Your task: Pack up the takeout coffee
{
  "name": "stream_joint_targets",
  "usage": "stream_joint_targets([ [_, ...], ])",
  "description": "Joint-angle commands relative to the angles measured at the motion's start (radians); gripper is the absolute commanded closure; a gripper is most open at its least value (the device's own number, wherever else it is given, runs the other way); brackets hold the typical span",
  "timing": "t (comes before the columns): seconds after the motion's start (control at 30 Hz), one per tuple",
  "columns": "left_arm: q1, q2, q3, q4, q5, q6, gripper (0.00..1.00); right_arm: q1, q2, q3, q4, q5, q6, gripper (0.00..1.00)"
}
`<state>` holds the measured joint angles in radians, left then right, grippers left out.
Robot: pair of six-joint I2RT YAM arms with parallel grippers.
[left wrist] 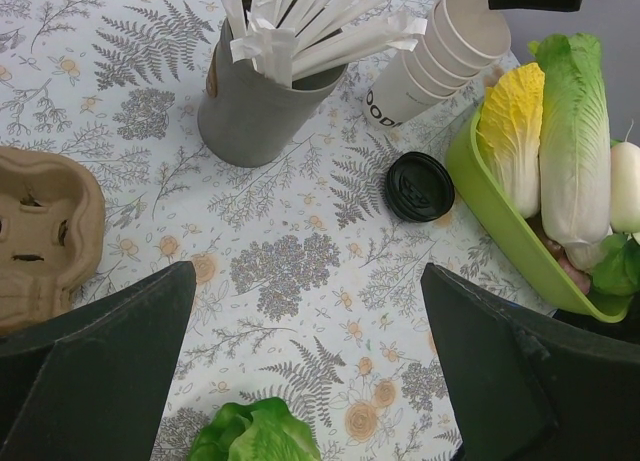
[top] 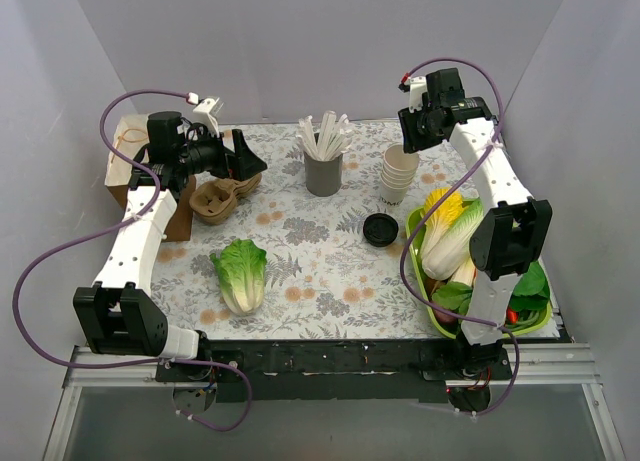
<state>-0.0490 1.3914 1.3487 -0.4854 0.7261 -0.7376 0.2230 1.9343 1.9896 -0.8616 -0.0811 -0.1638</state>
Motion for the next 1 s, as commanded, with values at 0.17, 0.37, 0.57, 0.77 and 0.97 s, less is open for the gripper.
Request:
stream_joint_targets([
  [0.17,-0.002,-0.043,-0.019,0.011,0.016,0.006,0.02,-0.004,0.020,0.018,0.012,0.029,0.000,0.61],
  [0.37,-0.002,-0.042,-0.016,0.014,0.019,0.006,0.02,-0.004,0.028,0.017,0.012,0.026,0.000,0.62],
  [0.57,-0.002,-0.040,-0.019,0.013,0.021,0.003,0.02,-0.005,0.038,0.011,0.013,0.035,-0.005,0.62],
  [0.77,-0.002,-0.038,-0.022,0.013,0.021,0.004,0.02,-0.005,0.041,0.012,0.022,0.043,-0.002,0.64],
  [0.97,-0.002,-0.037,-0.023,0.013,0.021,0.003,0.02,-0.005,0.025,0.058,0.019,0.018,0.001,0.66],
])
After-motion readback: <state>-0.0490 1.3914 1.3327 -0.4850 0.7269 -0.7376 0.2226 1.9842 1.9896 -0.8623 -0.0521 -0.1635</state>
